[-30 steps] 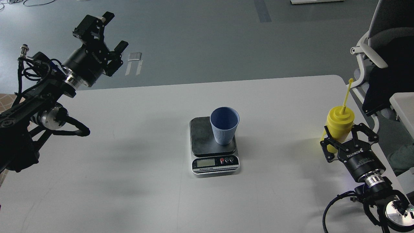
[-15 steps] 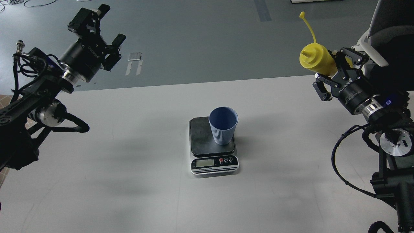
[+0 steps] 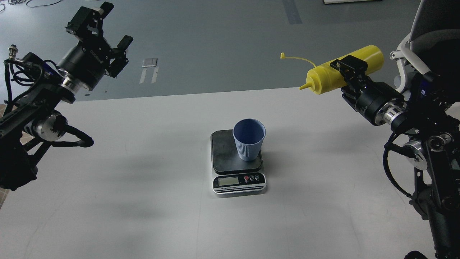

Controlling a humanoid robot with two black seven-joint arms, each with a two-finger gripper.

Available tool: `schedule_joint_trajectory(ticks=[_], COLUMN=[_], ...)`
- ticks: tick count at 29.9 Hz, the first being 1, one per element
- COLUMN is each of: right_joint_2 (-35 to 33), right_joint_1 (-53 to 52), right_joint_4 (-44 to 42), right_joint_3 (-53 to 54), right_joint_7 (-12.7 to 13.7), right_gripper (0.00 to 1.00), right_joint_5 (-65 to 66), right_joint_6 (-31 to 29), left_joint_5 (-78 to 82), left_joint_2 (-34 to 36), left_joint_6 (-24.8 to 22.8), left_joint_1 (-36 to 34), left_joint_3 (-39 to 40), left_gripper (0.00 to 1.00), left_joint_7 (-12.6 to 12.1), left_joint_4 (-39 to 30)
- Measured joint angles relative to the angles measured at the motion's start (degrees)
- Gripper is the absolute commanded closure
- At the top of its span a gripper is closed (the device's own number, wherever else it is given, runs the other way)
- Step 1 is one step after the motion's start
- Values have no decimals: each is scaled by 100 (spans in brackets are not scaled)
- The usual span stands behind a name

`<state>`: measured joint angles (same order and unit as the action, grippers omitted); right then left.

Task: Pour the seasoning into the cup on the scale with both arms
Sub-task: 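Lift the yellow bottle and tilt its nozzle over the blue cup, then squeeze seasoning from the yellow bottle into the blue cup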

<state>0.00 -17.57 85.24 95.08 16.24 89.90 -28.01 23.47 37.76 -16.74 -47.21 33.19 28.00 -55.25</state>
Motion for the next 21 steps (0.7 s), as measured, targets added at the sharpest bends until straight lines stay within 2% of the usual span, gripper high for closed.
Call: schedule_joint_trajectory(ticks=[7,14,21], right_joint_2=[0,0,0], right_joint_1=[-79,-124,-215], right_joint_4=[320,451,518], right_joint_3=[-835,-1674,-2127], right_joint_7=[-217,-588,-1027], right_gripper=[100,100,100], right_joint_5=[828,1673,2712], right_joint_6=[0,5,466], left_joint_5=[0,-1,-1], left_joint_2=[0,73,267], left_joint_6=[3,-11,-63], left_joint_1=[14,30,99], left_joint_3=[7,65,130], left_gripper=[2,2,1], left_joint_7=[0,0,0], left_joint_4=[-6,-4,-71])
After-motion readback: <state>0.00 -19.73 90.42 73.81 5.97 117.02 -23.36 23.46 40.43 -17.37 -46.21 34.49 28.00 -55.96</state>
